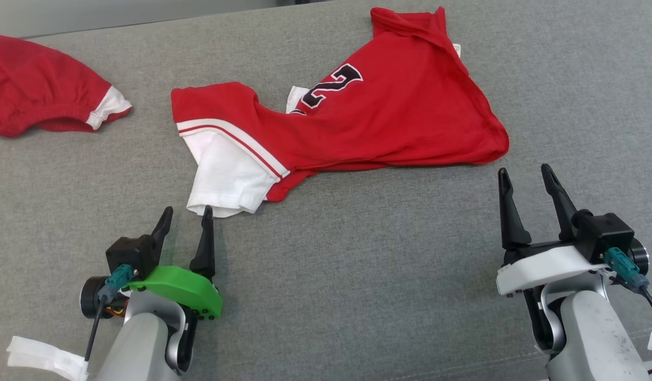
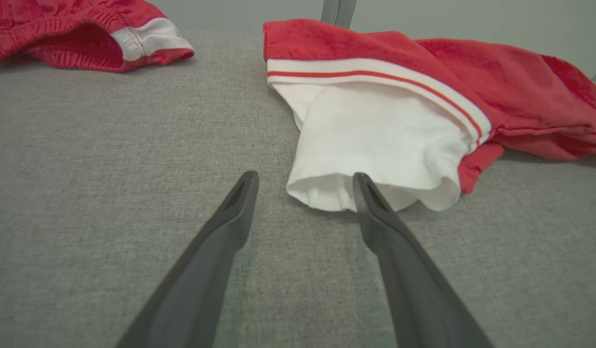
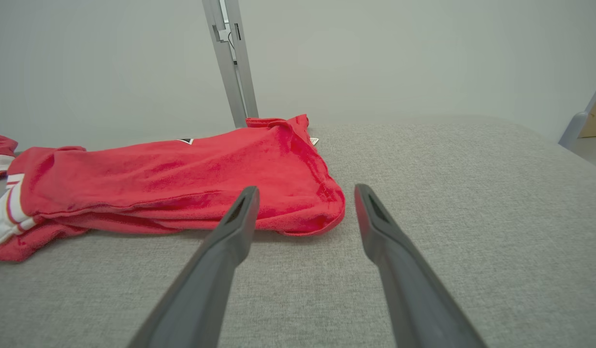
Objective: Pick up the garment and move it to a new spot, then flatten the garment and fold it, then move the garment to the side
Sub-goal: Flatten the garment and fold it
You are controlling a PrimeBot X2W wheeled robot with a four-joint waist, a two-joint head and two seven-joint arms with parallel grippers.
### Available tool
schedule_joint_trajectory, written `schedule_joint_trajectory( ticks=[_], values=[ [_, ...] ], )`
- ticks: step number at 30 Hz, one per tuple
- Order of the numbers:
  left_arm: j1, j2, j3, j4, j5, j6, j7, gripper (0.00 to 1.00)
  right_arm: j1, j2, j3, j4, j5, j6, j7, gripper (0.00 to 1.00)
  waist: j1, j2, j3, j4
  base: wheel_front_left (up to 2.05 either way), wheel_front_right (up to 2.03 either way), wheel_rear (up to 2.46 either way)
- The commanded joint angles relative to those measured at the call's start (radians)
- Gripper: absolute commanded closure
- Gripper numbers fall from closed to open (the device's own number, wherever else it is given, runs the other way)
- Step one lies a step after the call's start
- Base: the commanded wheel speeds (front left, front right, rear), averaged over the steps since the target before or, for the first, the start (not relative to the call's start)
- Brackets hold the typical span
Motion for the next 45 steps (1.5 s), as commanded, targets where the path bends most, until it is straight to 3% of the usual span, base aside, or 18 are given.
schedule_joint_trajectory(
  ticks=[1, 4, 5, 7, 15, 24, 28, 35, 45],
  values=[
    [-0.022, 0.004, 0.006, 0.019, -0.001, 0.005, -0.005, 0.00, -0.005, -0.002, -0.005, 0.000, -0.007, -0.001, -0.004, 0.00, 0.0000, 0.0000, 0.011, -0.014, 0.00, 0.00, 0.00],
    [-0.048, 0.010, 0.012, 0.059, -0.002, 0.006, -0.009, 0.03, -0.005, -0.002, -0.007, -0.002, -0.006, -0.001, -0.004, 0.00, 0.0000, 0.0000, 0.016, -0.026, 0.00, 0.00, 0.00],
    [-0.055, 0.011, 0.013, 0.069, -0.003, 0.005, -0.009, 0.32, -0.005, -0.002, -0.008, -0.003, -0.006, -0.001, -0.004, 0.00, 0.0000, 0.0000, 0.017, -0.029, 0.00, 0.00, 0.00],
    [-0.067, 0.012, 0.012, 0.092, -0.001, 0.001, -0.010, 1.00, -0.005, -0.002, -0.009, -0.003, -0.005, -0.001, -0.004, 0.00, 0.0000, 0.0000, 0.018, -0.033, 0.00, 0.00, 0.00],
    [-0.071, 0.032, -0.010, 0.097, 0.027, -0.005, -0.018, 1.00, 0.010, -0.002, -0.025, 0.005, 0.000, -0.001, -0.004, 0.00, 0.0000, 0.0000, -0.001, -0.021, 0.00, 0.00, 0.00],
    [0.043, 0.110, 0.021, -0.159, 0.078, 0.034, -0.012, 1.00, 0.033, -0.002, -0.025, 0.014, 0.000, -0.001, -0.004, 0.00, 0.0000, 0.0000, -0.045, 0.036, 0.00, 0.00, 0.00],
    [0.128, 0.140, 0.013, -0.267, 0.082, 0.053, 0.048, 1.00, 0.044, -0.002, -0.016, 0.021, 0.003, -0.001, -0.004, 0.00, 0.0000, 0.0000, -0.057, 0.050, 0.00, 0.00, 0.00],
    [0.262, 0.098, -0.039, -0.345, 0.052, 0.056, 0.143, 1.00, 0.051, -0.002, -0.012, 0.034, -0.001, -0.001, -0.004, 0.00, 0.0000, 0.0000, -0.065, 0.056, 0.00, 0.00, 0.00],
    [0.291, 0.027, -0.087, -0.205, 0.013, 0.041, 0.124, 1.00, 0.072, -0.002, -0.038, 0.057, -0.015, -0.001, -0.004, 0.00, 0.0000, 0.0000, -0.087, 0.050, 0.00, 0.00, 0.00]
  ],
)
